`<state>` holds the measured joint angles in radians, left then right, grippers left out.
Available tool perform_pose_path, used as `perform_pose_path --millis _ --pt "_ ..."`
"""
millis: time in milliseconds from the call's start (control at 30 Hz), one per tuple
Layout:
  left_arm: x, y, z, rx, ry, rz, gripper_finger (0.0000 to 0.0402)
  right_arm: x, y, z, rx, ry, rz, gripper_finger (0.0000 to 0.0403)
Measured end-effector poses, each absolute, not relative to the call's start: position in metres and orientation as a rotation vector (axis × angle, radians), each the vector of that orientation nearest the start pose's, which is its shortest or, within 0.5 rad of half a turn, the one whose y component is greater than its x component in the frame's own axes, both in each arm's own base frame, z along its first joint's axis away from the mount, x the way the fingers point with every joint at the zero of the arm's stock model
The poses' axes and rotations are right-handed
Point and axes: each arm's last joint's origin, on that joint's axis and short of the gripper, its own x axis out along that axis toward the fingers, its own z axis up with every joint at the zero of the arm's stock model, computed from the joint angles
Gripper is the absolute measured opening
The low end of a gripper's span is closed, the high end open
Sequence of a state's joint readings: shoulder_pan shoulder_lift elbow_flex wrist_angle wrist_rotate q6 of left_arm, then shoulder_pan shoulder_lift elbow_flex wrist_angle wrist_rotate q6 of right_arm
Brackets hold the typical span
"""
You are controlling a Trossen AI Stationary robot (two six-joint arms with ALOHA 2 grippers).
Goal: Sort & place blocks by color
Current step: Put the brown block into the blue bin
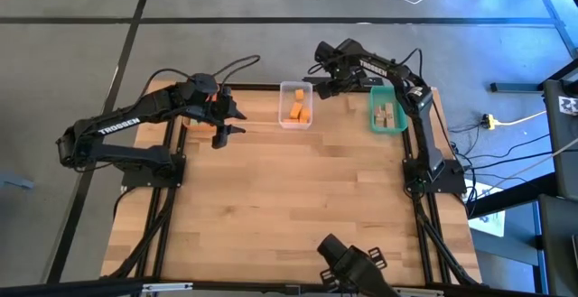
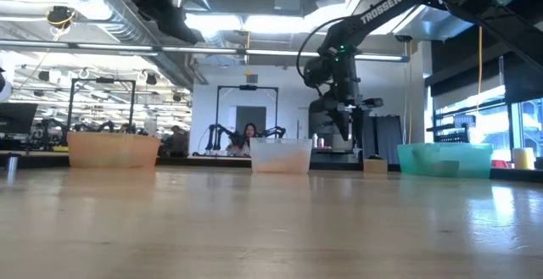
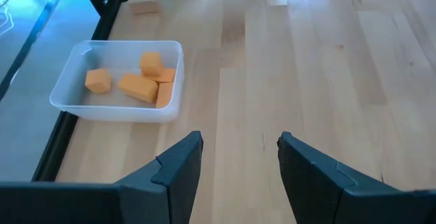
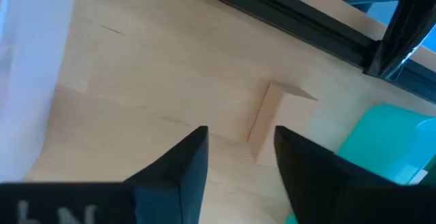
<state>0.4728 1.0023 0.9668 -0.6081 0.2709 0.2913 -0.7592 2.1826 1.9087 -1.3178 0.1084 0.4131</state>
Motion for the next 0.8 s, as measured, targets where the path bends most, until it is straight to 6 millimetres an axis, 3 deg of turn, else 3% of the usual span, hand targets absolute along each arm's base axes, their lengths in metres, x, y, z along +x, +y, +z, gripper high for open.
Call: perform_pose_path --millis 300,467,800 --pt "0.183 0.085 0.32 0.047 0.621 0.104 0.0183 0.302 -0.294 0.215 0.827 1.424 -0.987 0.0218" --pt "0.183 0.085 0.32 0.047 0.621 0.105 0.0183 0.29 -0.296 0.21 0.953 1.425 -1.106 0.0233" --pt "0.183 0.085 0.32 0.05 0.625 0.116 0.0183 0.275 -0.295 0.175 1.005 1.491 -1.122 0.0234"
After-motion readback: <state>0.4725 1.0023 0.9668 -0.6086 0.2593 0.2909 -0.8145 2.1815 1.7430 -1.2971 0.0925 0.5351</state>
